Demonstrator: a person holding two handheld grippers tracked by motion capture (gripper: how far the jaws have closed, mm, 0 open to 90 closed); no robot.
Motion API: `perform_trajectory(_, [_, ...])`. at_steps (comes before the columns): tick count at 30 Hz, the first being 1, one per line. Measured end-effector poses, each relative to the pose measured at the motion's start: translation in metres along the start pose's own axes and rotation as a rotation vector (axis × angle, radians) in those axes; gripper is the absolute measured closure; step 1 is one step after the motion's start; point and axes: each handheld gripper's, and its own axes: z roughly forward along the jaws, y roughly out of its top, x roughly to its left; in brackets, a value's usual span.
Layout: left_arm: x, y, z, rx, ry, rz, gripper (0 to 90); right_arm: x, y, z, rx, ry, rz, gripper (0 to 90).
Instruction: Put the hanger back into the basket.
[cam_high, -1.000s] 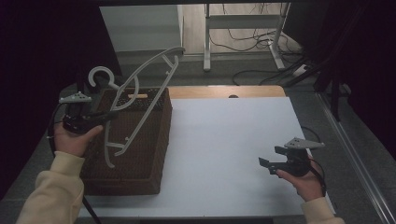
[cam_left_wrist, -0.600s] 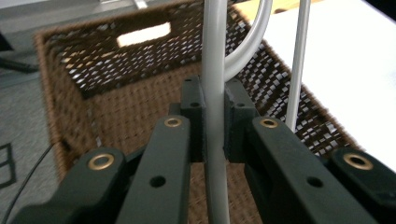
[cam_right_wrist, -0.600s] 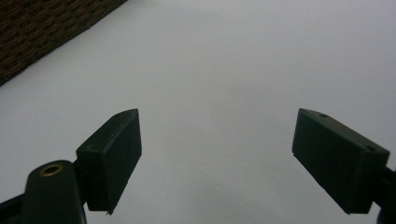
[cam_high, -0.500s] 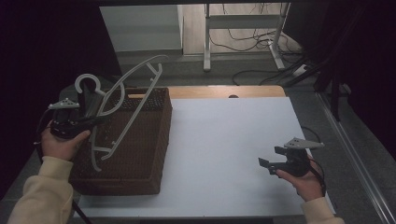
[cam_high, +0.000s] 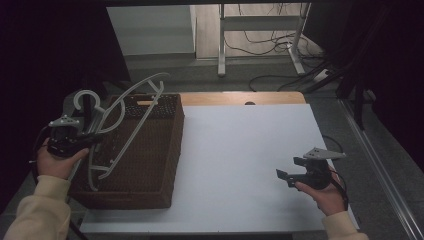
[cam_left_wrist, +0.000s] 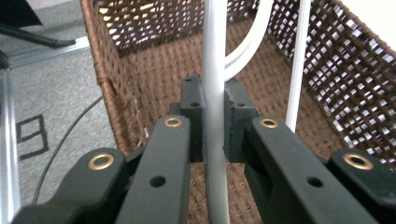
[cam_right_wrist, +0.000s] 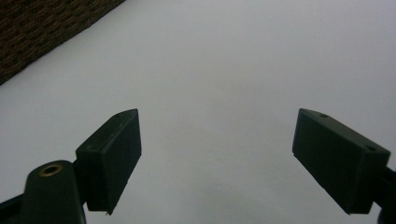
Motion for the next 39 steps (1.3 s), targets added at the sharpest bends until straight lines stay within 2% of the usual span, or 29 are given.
perform_trajectory(3, [0.001, -0.004, 0.005, 0.024, 0.012, 0.005, 81.5, 0.000, 0.000, 0.000, 0.001, 0.000, -0.001, 15.1])
perform_trajectory(12, [-0.002, -0.017, 0.021, 0.076, 0.006, 0.013, 81.4, 0.000, 0.000, 0.001, 0.005, 0.001, -0.002, 15.1])
perform_trajectory(16, [-0.004, -0.018, 0.023, 0.097, 0.009, 0.025, 81.3, 0.001, 0.000, 0.001, 0.008, 0.002, -0.001, 15.0])
perform_trajectory(18, [-0.005, -0.017, 0.026, 0.126, -0.027, 0.024, 80.3, 0.001, 0.000, 0.001, 0.010, 0.003, -0.002, 15.0])
perform_trajectory(19, [-0.006, -0.016, 0.028, 0.145, -0.031, 0.024, 75.0, 0.001, 0.000, 0.001, 0.010, 0.003, -0.003, 15.0])
perform_trajectory(20, [-0.006, -0.016, 0.028, 0.145, -0.031, 0.024, 62.3, 0.001, 0.000, 0.001, 0.010, 0.004, -0.003, 15.0])
perform_trajectory(21, [-0.009, -0.015, 0.029, 0.140, -0.025, 0.029, 51.5, 0.001, 0.000, 0.001, 0.010, 0.004, -0.003, 15.0])
perform_trajectory(22, [-0.011, -0.014, 0.028, 0.130, -0.013, 0.028, 45.3, 0.001, 0.000, 0.001, 0.011, 0.003, -0.003, 15.0])
perform_trajectory(24, [-0.013, -0.013, 0.027, 0.121, -0.004, 0.027, 34.4, 0.001, 0.000, 0.001, 0.011, 0.003, -0.003, 15.0])
perform_trajectory(25, [-0.018, -0.010, 0.022, 0.090, 0.005, 0.026, 31.4, 0.001, 0.000, 0.001, 0.011, 0.002, -0.002, 14.9])
perform_trajectory(28, [-0.029, -0.003, 0.010, 0.039, -0.015, 0.031, 28.2, 0.001, 0.000, 0.001, 0.008, 0.004, 0.002, 14.8])
perform_trajectory(33, [-0.054, 0.004, -0.003, -0.025, -0.087, 0.028, 27.4, 0.001, 0.000, 0.001, 0.008, 0.005, 0.001, 14.5])
perform_trajectory(39, [-0.087, 0.000, 0.008, -0.066, -0.189, 0.049, 26.7, 0.002, 0.001, 0.000, 0.002, 0.008, -0.001, 13.8])
